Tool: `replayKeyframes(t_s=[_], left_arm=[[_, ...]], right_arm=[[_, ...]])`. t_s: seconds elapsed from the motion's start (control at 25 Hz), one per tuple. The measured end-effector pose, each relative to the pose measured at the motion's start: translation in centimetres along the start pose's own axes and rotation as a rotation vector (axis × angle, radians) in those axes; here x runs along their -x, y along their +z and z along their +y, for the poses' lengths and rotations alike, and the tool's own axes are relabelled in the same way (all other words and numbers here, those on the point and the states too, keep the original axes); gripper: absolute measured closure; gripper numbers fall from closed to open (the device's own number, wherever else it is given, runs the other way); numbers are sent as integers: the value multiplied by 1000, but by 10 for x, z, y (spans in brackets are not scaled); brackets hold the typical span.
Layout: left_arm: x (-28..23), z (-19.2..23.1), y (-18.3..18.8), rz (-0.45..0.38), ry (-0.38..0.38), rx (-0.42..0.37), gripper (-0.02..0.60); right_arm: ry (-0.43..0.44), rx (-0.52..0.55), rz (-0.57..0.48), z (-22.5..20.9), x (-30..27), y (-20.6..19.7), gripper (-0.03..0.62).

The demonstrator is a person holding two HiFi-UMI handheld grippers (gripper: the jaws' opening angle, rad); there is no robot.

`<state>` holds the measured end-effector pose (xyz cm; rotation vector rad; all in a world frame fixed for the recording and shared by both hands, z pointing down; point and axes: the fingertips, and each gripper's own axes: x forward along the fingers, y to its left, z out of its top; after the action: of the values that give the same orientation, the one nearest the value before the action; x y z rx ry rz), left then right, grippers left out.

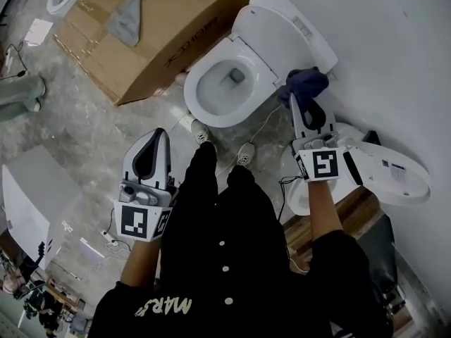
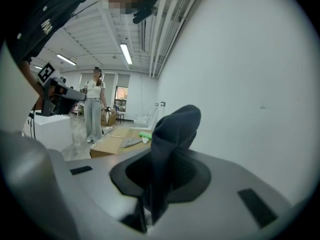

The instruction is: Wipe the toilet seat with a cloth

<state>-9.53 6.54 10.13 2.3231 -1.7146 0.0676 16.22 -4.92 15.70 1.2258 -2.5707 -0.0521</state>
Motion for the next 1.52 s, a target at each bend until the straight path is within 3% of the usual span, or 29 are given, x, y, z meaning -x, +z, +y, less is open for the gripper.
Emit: replayKeyframes(t_s=[0.32, 0.48, 0.72, 1.52], left_arm=[[-19, 9, -55, 68, -53, 41, 571], [-30, 14, -86, 113, -45, 79, 571], [-46, 18, -116, 122, -75, 114, 571], [-80, 55, -217, 158, -34, 188, 571]], right_arm=[[53, 82, 87, 11, -62, -65, 526], [85, 98, 127, 19, -91, -97, 526], [97, 124, 199, 27, -131, -144, 526], [199, 458, 451, 41, -230, -337, 526]])
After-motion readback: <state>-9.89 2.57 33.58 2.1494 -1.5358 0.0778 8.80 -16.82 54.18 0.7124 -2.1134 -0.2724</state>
